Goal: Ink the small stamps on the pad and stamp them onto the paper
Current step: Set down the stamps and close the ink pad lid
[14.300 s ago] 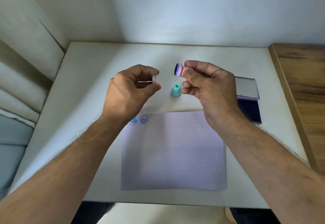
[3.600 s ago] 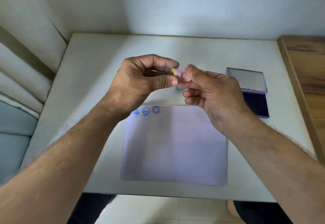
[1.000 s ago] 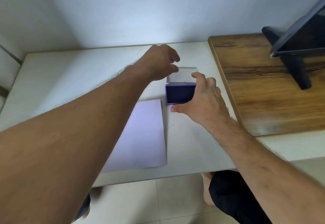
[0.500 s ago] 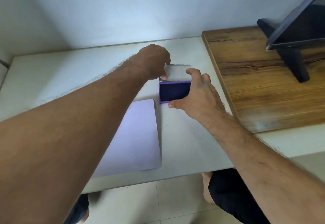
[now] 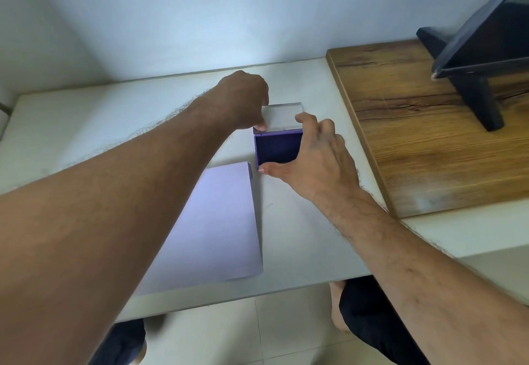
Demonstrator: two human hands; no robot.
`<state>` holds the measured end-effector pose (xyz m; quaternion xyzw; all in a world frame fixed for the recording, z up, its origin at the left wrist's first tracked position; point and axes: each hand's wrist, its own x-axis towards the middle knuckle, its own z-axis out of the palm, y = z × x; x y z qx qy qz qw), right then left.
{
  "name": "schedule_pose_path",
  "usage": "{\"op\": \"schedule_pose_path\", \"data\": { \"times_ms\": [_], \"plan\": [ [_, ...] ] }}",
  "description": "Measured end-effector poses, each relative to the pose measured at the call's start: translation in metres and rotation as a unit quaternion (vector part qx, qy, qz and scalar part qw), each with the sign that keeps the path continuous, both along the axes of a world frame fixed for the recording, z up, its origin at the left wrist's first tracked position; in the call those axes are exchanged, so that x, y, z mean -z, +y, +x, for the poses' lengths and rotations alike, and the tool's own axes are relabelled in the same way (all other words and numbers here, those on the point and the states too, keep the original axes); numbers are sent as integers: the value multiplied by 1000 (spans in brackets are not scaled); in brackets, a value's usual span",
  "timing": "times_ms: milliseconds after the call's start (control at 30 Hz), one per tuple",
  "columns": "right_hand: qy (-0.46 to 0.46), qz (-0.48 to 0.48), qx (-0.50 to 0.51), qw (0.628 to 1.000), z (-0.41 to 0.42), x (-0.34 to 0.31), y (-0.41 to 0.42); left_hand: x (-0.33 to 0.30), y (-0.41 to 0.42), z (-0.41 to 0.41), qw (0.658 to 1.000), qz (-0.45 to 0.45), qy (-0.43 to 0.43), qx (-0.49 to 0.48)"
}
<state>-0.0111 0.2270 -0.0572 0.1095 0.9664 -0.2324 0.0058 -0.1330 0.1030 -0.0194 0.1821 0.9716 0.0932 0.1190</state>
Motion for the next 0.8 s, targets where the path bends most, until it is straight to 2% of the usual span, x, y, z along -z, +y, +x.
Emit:
{"op": "schedule_pose_path", "data": {
  "times_ms": [333,533,667,800],
  "plan": [
    [20,-41,8,999,-5,3,-1,0,1,-5,1000,0,-11,-1],
    [-3,-76,8,997,-7,-4,4,-1,-1,-7,1000,20,-4,2],
    [-23,-84,19,996,-10,-10,13,-8,-5,-4,997,76,-19,-22],
    [-40,-95,28,994,-13,-11,17,-15,-9,5,994,108,-27,-6]
  ]
}}
